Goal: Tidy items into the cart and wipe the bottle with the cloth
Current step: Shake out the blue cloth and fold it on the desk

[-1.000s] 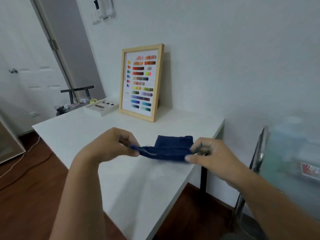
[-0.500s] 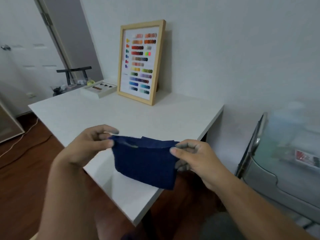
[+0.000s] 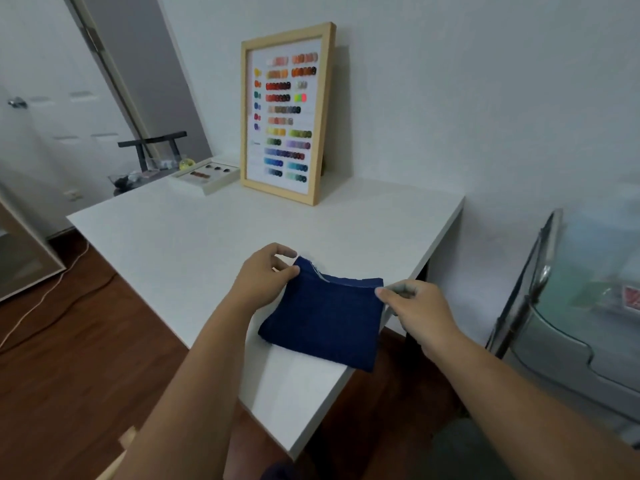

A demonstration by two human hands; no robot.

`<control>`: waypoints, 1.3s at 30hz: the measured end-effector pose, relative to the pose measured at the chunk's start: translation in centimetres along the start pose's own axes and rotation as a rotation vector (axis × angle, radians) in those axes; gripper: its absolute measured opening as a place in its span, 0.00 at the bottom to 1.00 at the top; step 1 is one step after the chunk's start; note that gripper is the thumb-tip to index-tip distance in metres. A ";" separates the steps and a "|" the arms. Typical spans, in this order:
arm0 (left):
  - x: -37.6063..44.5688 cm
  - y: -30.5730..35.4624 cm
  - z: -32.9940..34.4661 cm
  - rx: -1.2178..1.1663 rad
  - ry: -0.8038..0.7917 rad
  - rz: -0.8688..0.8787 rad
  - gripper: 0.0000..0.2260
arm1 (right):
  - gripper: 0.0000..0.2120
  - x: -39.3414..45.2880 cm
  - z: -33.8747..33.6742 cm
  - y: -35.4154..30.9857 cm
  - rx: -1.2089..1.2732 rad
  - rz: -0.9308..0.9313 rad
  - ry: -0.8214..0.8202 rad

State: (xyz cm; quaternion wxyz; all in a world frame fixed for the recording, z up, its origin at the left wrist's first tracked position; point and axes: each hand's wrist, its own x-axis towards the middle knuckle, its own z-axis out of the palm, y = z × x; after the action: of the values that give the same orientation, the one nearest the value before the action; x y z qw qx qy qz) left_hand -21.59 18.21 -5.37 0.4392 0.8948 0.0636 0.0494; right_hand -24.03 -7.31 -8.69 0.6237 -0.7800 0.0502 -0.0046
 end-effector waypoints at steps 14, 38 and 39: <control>-7.7 1.1 4.7 0.807 -0.300 0.199 0.27 | 0.28 -2.8 2.6 0.5 -0.945 -0.494 -0.356; -1.3 12.4 4.8 0.455 -0.077 0.774 0.20 | 0.19 -0.3 -11.4 -2.3 -0.590 -0.499 -0.059; -0.8 14.2 6.0 0.435 -0.091 0.824 0.20 | 0.15 0.1 -13.7 -2.4 -0.538 -0.503 0.021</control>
State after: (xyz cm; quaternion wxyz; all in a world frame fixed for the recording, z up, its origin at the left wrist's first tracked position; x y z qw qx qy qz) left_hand -20.55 4.84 2.18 0.1875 0.9180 -0.3074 0.1661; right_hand -24.71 -20.08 -3.29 0.3750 -0.9040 -0.1376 -0.1525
